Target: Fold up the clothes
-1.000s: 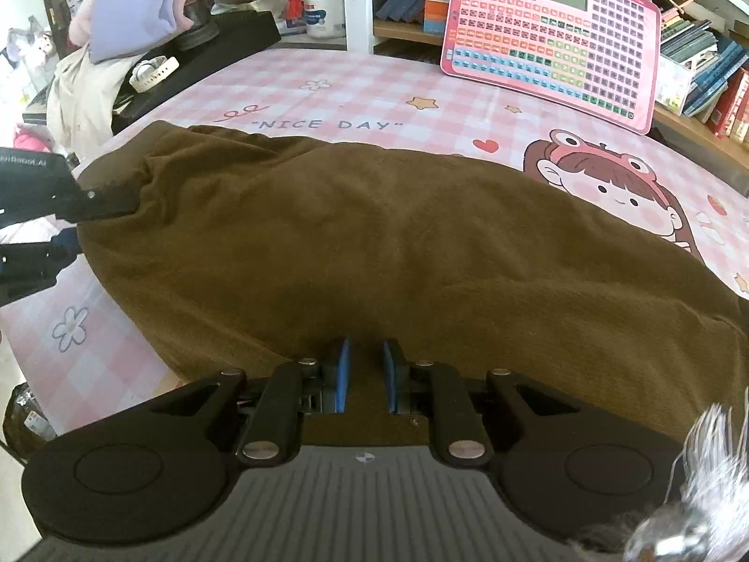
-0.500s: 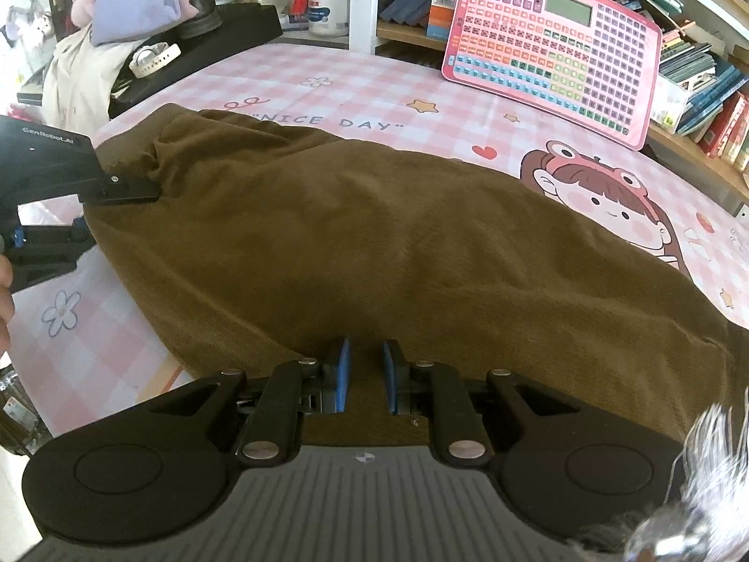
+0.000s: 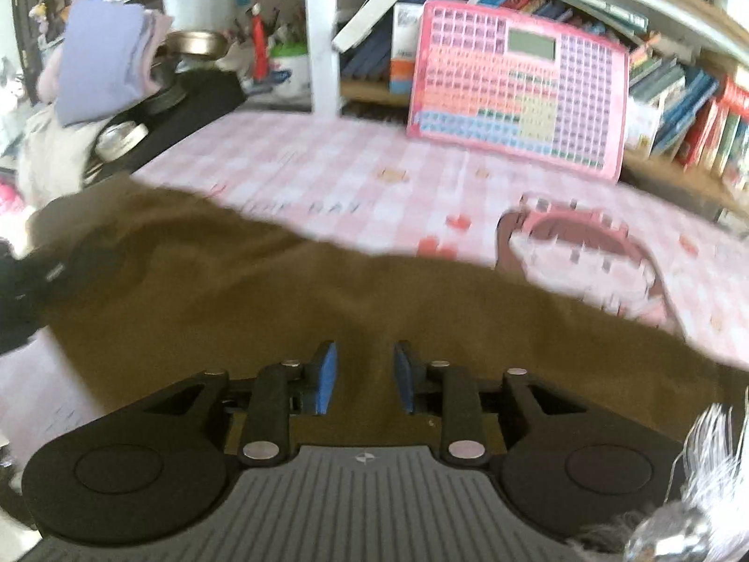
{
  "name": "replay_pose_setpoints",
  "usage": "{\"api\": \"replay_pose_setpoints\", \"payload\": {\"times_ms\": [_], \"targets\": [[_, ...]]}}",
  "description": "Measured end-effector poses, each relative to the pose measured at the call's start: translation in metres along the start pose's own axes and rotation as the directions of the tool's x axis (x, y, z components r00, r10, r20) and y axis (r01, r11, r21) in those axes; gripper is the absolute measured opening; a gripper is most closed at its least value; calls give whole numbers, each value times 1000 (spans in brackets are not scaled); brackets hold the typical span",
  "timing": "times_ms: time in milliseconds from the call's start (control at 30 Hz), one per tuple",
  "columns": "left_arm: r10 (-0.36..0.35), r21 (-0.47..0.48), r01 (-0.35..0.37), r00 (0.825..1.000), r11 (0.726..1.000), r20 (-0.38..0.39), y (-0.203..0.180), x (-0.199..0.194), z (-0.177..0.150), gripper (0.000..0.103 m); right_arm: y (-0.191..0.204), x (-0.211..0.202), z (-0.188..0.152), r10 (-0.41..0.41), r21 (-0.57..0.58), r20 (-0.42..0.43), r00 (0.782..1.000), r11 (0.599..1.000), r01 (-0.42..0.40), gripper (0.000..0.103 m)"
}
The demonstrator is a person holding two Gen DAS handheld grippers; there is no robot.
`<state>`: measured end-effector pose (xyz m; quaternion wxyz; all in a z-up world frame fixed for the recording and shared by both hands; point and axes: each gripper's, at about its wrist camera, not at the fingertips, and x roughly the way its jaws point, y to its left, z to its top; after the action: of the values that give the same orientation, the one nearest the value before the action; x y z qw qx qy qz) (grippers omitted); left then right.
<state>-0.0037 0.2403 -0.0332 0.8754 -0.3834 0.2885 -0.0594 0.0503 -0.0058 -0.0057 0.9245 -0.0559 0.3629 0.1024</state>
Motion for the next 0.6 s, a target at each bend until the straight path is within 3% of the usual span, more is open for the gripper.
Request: {"api": "replay_pose_setpoints", "payload": {"times_ms": [67, 200, 400, 600], "targets": [[1, 26, -1, 1000, 1000, -3, -4, -2, -1, 12, 0, 16, 7, -39, -24, 0, 999, 999, 39, 53], [4, 64, -3, 1000, 998, -12, -9, -4, -2, 12, 4, 47, 8, -76, -105, -39, 996, 992, 72, 71], [16, 84, -15, 1000, 996, -12, -12, -3, -1, 12, 3, 40, 2, -115, -107, -25, 993, 988, 111, 73], [3, 129, -4, 1000, 992, 1, -21, -4, -3, 12, 10, -18, -33, 0, -74, -28, 1000, 997, -2, 73]]}}
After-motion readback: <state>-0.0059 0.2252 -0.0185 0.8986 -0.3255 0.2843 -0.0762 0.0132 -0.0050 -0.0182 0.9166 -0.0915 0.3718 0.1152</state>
